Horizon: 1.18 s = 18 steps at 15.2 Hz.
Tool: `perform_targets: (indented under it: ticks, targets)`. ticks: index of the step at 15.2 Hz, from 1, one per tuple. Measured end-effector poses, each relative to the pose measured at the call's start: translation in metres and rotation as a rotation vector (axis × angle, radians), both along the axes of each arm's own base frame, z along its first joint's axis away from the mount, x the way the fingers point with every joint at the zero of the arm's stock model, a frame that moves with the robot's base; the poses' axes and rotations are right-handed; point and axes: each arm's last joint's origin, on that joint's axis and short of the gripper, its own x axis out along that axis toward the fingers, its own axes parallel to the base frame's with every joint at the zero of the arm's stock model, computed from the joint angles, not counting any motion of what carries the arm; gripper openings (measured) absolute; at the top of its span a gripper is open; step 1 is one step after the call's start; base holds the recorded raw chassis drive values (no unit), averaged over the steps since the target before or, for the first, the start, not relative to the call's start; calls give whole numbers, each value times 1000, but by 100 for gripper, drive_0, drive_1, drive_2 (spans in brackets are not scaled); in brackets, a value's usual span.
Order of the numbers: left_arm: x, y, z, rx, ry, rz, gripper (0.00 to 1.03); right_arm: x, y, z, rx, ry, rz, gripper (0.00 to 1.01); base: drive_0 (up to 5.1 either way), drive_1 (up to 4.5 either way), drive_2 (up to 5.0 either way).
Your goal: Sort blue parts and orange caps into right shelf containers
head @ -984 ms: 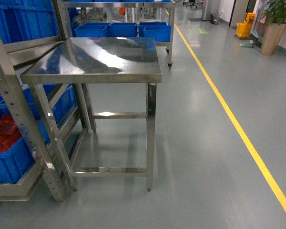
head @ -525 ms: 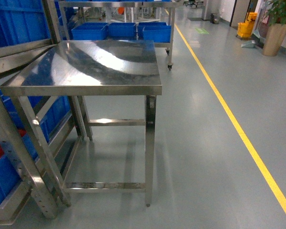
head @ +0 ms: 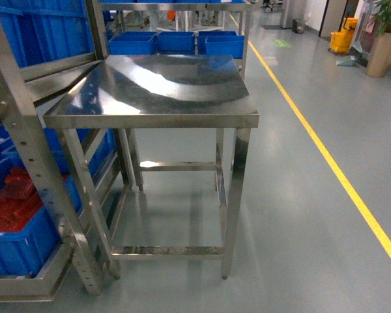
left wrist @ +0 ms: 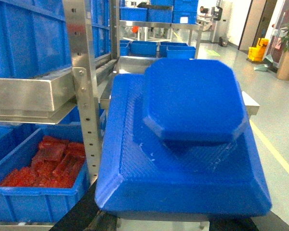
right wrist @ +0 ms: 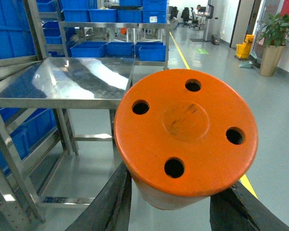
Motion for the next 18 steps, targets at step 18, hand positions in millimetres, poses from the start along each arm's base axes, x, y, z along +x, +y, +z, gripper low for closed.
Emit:
perform_targets:
  ticks: [18]
  targets:
    - [0,0,0,0,-2,0,41,0,0,0,0,3,1,40,-489,174,308]
